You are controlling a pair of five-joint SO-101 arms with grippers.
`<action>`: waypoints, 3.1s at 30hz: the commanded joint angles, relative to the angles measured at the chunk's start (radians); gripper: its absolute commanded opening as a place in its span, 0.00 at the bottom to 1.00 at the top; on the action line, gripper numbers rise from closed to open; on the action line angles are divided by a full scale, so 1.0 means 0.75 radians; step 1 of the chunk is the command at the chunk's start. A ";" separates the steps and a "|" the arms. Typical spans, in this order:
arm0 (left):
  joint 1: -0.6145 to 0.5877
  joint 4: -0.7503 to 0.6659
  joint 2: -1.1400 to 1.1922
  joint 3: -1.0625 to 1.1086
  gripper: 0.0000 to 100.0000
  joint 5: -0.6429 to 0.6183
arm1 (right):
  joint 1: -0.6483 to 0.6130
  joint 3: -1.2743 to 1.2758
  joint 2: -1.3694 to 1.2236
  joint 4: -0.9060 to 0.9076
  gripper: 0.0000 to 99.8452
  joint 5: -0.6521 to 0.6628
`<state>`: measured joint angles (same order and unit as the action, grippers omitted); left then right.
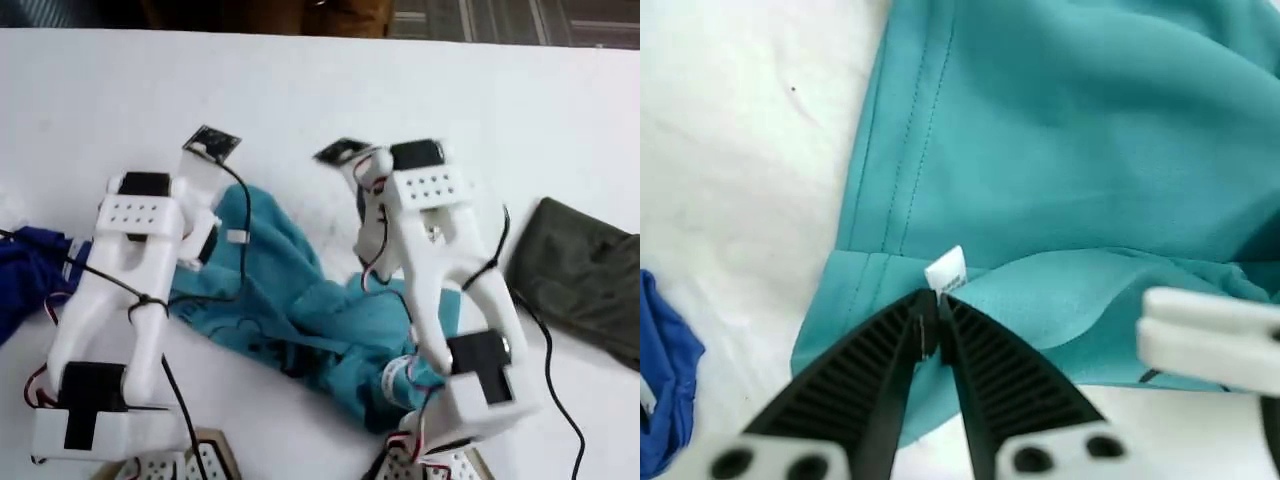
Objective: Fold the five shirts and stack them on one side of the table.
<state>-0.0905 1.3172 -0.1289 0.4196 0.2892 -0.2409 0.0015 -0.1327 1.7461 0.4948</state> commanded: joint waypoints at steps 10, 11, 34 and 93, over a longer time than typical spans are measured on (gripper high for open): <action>-0.012 -0.006 -0.057 -0.044 0.03 0.000 | -0.054 -0.131 -0.285 0.032 0.28 -0.250; -0.023 -0.006 -0.057 -0.044 0.03 0.000 | -0.056 -0.129 -0.269 0.032 0.28 -0.250; -0.184 -0.047 -0.059 0.009 0.03 -0.004 | -0.406 0.438 0.032 0.030 0.28 0.041; -0.364 -0.086 -0.057 0.021 0.03 -0.004 | -0.470 0.233 -0.146 0.034 0.02 -0.084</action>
<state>-0.3514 1.2574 -0.1289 0.4411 0.2877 -0.6122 0.1918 -0.2908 1.7476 0.4350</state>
